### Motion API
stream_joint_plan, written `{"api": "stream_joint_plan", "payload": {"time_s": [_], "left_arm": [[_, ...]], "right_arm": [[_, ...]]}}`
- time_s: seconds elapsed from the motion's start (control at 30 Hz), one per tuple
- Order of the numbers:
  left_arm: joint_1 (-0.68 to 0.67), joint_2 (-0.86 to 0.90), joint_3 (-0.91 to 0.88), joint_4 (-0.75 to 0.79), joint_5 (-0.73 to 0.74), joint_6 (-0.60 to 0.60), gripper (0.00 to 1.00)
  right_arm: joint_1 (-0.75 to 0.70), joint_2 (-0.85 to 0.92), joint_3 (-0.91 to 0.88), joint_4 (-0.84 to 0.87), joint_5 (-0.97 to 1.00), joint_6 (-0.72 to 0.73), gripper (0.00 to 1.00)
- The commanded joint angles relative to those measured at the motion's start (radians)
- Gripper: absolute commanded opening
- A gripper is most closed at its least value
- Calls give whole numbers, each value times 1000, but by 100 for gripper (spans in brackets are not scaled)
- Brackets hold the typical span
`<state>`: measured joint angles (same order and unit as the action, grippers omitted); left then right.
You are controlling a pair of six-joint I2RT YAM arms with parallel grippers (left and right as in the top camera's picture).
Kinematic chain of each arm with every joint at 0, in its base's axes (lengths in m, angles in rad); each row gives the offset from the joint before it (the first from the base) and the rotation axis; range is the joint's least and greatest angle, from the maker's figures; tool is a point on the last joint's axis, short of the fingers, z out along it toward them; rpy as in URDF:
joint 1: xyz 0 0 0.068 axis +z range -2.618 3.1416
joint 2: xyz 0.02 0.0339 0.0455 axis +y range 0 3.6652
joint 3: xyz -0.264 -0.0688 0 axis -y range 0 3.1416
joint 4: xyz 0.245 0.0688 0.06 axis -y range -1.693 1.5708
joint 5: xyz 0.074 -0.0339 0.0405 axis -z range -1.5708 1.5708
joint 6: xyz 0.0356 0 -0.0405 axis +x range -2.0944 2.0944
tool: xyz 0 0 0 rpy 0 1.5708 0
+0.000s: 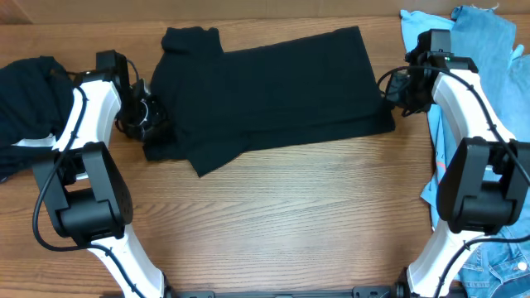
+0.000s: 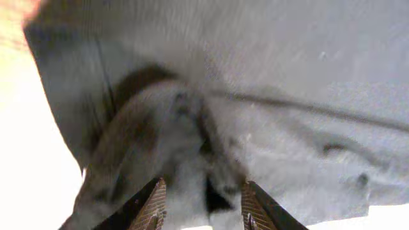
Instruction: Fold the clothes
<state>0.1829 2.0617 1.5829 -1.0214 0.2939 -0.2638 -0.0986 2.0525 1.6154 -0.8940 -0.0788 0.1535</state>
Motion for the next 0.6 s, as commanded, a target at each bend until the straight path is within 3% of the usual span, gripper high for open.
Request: {"api": "stream_joint_plan", "payload": {"time_s": [0.0,0.1,0.13,0.2,0.3,0.57], "left_arm": [[-5,-33,5,-112,-12,-6,43],[-73,-33,-46,-270,-11,40,51],[-102,-33,-87,-272,-2,63,57],[-134,-33,-142,-258,34,106,61],[-181,-33,-222,-204,75,165,61],[-205,-33,-287,-12,63,144,57]], "right_arm": [[-7,45,13,-10,-13,-5,37],[-7,52,-32,0,-13,-5,37],[-7,52,-45,3,-12,-5,38],[-7,54,-47,3,-13,-5,38],[-8,54,-47,3,-13,-5,38],[-8,54,-47,3,-13,-5,38]]}}
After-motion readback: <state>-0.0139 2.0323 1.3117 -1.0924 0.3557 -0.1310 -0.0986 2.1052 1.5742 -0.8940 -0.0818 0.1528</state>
